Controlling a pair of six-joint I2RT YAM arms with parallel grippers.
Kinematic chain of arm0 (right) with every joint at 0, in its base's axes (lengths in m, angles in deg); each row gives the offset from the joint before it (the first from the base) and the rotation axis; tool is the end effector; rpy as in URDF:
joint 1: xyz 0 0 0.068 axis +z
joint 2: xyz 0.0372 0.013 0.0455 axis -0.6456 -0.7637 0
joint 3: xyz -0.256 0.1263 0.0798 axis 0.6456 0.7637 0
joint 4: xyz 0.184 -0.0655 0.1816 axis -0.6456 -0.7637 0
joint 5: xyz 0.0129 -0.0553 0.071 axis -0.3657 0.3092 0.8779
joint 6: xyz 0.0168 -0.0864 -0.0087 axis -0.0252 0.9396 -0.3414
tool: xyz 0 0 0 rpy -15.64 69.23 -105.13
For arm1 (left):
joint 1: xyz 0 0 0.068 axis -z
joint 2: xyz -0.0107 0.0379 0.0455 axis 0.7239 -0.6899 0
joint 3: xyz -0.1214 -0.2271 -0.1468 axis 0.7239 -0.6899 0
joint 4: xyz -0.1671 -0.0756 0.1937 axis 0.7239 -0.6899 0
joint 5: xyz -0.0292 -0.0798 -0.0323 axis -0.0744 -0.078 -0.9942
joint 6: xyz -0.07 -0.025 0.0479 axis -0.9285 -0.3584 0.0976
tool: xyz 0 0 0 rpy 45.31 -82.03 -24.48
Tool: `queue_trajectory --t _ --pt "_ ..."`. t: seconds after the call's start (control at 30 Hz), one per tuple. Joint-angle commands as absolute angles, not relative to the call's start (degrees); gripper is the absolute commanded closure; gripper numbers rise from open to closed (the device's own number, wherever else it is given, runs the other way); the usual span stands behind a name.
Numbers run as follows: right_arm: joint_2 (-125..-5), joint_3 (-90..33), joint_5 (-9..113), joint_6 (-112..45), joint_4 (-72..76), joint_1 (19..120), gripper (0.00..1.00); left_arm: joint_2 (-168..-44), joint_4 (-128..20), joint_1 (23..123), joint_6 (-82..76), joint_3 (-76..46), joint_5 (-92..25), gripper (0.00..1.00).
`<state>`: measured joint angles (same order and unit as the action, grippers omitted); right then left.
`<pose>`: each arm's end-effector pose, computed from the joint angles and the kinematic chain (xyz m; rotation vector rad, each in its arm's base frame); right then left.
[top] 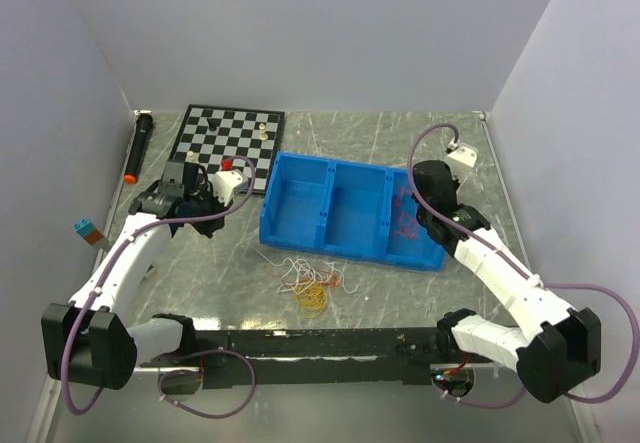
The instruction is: Untangle the cables
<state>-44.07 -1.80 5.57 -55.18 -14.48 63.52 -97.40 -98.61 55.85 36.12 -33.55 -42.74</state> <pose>0.2520 0.0547 0.3112 0.4882 1.8855 -0.1085 0.2407 -0.0643 0.2569 0.9096 2.3250 -0.2588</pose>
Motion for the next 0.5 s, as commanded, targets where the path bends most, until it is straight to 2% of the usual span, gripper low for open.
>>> queue_trajectory --t 0.0,0.17,0.43,0.47 --pt "-46.7 -1.4 8.9 -61.5 -16.3 63.2 1.00 -96.7 -97.3 56.0 36.2 -33.2 -43.2 0.99" --pt "-50.7 -1.1 14.2 -62.3 -13.8 63.0 1.00 -96.7 -97.4 56.0 36.2 -33.0 -43.1 0.99" --pt "-57.8 -2.7 23.3 -69.7 -18.1 59.2 1.00 -96.8 -97.4 56.0 36.2 -32.9 -43.2 0.99" --pt "-57.9 -2.5 24.1 -70.2 -18.1 58.8 0.94 -96.9 -97.4 56.0 36.2 -32.8 -43.2 0.99"
